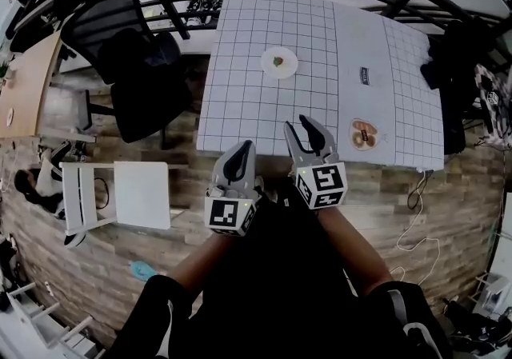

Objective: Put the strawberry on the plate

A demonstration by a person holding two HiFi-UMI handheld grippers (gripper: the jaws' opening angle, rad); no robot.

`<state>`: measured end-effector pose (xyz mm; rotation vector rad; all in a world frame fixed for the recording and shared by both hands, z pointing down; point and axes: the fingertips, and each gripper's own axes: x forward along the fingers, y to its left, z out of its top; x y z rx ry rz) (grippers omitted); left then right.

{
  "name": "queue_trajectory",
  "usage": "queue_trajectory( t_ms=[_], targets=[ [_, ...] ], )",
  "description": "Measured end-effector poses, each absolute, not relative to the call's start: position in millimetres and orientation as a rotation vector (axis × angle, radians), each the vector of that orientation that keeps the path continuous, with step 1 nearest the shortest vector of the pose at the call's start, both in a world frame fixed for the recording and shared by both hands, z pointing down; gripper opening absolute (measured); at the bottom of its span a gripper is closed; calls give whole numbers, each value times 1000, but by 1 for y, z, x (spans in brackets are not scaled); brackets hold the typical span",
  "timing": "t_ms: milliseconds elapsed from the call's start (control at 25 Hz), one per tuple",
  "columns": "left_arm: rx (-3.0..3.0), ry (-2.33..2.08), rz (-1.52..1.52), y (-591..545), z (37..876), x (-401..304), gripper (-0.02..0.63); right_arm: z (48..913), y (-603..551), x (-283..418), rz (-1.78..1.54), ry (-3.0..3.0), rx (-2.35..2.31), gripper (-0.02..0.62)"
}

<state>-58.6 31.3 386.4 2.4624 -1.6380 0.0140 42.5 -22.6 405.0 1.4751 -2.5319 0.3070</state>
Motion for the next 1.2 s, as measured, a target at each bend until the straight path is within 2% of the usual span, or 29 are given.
queue_trajectory(
  t_ms=[200,400,560,960,1200],
  targets=[
    [2476,-1647,3,88,382,-25,8,391,47,64,313,-2587,1468,121],
    [2382,-1662,-32,139,385,16,8,379,112,108,268,-2620,1510,39],
    [2400,-1615,-55,190,389,59,8,376,169,139,299,-2626,1517,11],
    [2528,-1615,-25,281,358,125,8,354,262,196,292,-2628,1548,0],
    [2544,-1596,-60,280,367,118,8,367,272,173,180,-2608,1469,-2]
  ],
)
